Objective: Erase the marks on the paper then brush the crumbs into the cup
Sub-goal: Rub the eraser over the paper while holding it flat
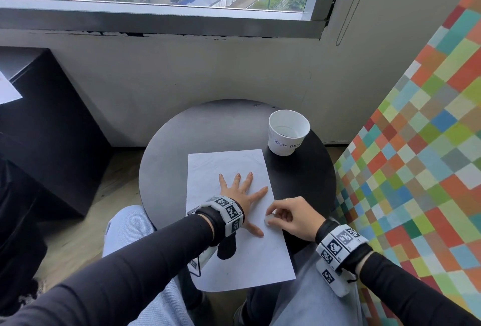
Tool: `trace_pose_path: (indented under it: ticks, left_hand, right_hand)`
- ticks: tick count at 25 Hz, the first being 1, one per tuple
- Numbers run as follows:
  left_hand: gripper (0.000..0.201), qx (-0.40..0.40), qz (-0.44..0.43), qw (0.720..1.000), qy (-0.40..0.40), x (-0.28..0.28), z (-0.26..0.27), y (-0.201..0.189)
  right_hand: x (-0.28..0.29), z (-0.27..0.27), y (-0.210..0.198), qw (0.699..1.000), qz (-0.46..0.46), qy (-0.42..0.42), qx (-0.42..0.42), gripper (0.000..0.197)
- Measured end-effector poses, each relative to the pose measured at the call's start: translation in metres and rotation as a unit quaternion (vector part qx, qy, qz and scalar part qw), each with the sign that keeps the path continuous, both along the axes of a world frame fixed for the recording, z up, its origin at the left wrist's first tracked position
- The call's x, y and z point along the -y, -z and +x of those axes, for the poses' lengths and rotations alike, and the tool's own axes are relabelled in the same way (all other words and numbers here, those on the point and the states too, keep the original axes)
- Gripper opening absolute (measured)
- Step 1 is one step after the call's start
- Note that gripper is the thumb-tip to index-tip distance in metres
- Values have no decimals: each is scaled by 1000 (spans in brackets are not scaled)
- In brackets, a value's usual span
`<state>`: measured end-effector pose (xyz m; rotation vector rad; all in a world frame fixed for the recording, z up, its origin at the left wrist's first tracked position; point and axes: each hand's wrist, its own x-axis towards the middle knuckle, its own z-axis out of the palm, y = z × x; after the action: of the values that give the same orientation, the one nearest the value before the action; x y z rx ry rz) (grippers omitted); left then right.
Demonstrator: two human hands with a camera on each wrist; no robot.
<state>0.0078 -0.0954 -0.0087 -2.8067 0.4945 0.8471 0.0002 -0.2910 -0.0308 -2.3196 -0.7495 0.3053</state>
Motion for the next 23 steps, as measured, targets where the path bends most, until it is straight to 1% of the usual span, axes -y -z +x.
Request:
trace_pose_path:
  ticks: [3, 4, 7, 8, 10, 11, 12, 14, 15, 18, 19, 22, 23]
  left_hand:
    - [122, -3, -5, 1000, -4, 2, 2, -1]
    - [122, -6, -6, 1000, -6, 2, 1, -2]
    - [123, -6, 2, 1000, -8, 3, 0, -3]
    - [124, -4, 3, 1000, -7, 4, 1, -3]
    - [124, -5, 4, 1000, -7, 4, 2, -5]
    - [124, -9, 4, 1000, -8, 4, 2, -6]
    - [124, -11, 6, 1000, -8, 5, 2, -6]
    - [125, -6, 18, 1000, -6, 8, 2, -7]
    - [126, -3, 22, 1000, -5, 9, 3, -7]
    - [126, -6, 23, 1000, -3, 10, 5, -8]
    - [126, -9, 21, 1000, -4, 10, 5, -8]
    - [127, -10, 24, 1000, -7, 10, 4, -8]
    - [127, -9, 25, 1000, -6, 10, 5, -8]
  right_hand:
    - [3, 10, -1, 995, 30, 86, 35, 10]
    - [4, 11, -1, 995, 28, 87, 29, 10]
    - [5, 4, -2, 999, 16, 25, -29, 10]
    - [4, 4, -2, 999, 19, 31, -24, 10]
    - [4, 9, -3, 997, 25, 70, 16, 9]
    - [4, 10, -3, 996, 24, 80, 20, 8]
    - [5, 10, -4, 997, 26, 75, 9, 7]
    - [7, 5, -4, 998, 34, 34, -35, 6]
    - [7, 4, -4, 998, 36, 24, -41, 5]
    - [4, 7, -4, 997, 42, 70, 1, 6]
    - [5, 7, -4, 996, 40, 75, 1, 7]
    - [8, 4, -3, 997, 40, 23, -56, 7]
    - [8, 4, -3, 997, 45, 26, -51, 7]
